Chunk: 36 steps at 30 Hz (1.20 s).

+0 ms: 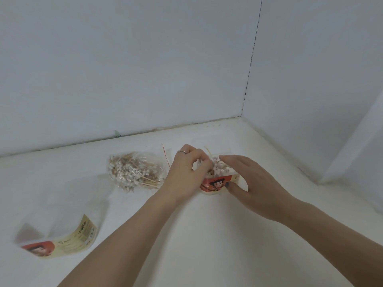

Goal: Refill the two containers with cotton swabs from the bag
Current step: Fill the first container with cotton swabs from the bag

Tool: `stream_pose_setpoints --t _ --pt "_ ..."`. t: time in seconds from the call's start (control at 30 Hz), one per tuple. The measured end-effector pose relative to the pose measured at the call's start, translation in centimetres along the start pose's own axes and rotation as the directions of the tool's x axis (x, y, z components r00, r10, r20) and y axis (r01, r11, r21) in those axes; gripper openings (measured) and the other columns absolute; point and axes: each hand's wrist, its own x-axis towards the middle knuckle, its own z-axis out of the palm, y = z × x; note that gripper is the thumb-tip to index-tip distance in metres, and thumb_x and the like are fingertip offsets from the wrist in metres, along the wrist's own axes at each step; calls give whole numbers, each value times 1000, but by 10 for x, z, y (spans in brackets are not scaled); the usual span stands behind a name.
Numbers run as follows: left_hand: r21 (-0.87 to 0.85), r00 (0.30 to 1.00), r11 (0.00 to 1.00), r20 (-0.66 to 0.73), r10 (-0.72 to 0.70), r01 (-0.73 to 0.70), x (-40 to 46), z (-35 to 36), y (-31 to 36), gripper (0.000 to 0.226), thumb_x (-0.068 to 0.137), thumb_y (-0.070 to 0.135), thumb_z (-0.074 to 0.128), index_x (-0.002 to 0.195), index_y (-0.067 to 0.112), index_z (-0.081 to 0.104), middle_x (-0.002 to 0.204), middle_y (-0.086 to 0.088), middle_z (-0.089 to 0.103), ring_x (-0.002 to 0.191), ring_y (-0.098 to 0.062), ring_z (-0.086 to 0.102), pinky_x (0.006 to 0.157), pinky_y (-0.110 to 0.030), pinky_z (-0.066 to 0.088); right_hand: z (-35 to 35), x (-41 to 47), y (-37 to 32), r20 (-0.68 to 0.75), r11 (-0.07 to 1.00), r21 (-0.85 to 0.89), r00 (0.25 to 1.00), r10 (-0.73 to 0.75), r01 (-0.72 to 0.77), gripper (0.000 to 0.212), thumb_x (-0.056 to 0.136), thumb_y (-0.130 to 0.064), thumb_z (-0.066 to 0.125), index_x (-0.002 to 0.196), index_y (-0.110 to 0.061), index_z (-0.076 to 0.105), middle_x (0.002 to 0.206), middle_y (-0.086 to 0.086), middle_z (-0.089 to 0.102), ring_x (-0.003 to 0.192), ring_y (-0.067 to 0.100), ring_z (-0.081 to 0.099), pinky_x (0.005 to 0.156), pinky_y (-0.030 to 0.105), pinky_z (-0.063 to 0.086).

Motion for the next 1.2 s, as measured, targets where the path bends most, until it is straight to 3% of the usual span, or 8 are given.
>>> stream_pose_setpoints --t 0.17,0.3,0.37,0.47,0.6,0.8,0.9,1.2 --pt "-39 1000 999 -9 -21 21 -2 15 0 16 96 29 63 81 29 66 105 5 49 115 -20 46 95 -30 44 6 -5 2 60 999 39 998 1 -3 61 92 -17 64 148 -30 45 144 -19 48 137 -3 36 112 11 24" --pt "-115 997 991 -26 -70 67 0 15 -2 12 91 30 63 80 28 64 108 1 50 116 -19 47 102 -40 45 2 -6 2 -110 986 129 987 116 -101 42 92 -15 63 131 -29 57 124 -20 59 117 -4 52 94 2 33" --pt "-110 998 992 -26 -57 54 0 14 -2 17 94 27 64 77 30 64 108 3 51 117 -17 47 102 -38 44 -1 -3 1 -188 986 119 973 135 -114 23 94 -17 63 113 -29 64 105 -20 64 104 -1 58 86 7 40" --pt "-81 1000 997 -2 -18 18 -4 12 -1 17 95 30 65 79 35 66 107 10 51 119 -16 45 98 -29 41 -4 3 -2 -157 987 113 979 132 -115 13 94 -20 64 98 -31 70 93 -20 66 99 2 59 83 13 42" --pt "-20 998 998 -5 55 -55 -4 10 -7 18 95 25 66 79 35 68 104 13 50 115 -17 46 95 -26 40 -4 12 -7 -103 957 222 972 213 -186 17 92 -19 67 89 -34 73 91 -22 68 98 -5 57 75 4 37" --pt "-27 998 999 -36 43 -44 1 4 2 19 95 28 67 77 34 66 105 9 54 112 -7 47 84 -11 32 -8 25 -13 -135 950 235 961 240 -205 16 95 -18 63 87 -29 71 90 -18 70 83 -8 58 68 6 38" --pt "-17 994 996 -67 89 -90 4 0 4 20 94 26 68 76 34 65 101 11 56 109 -7 50 84 -11 33 -17 31 -15 -196 956 241 956 219 -169 15 94 -17 63 86 -28 70 90 -17 71 89 -10 62 75 1 38" --pt "317 954 900 59 295 -298 13 -7 0 11 92 25 70 82 21 70 94 11 53 100 -12 43 78 -13 33 -27 43 -16 46 979 151 990 131 -137 17 92 -15 64 82 -27 71 84 -14 72 88 -4 64 76 7 44"
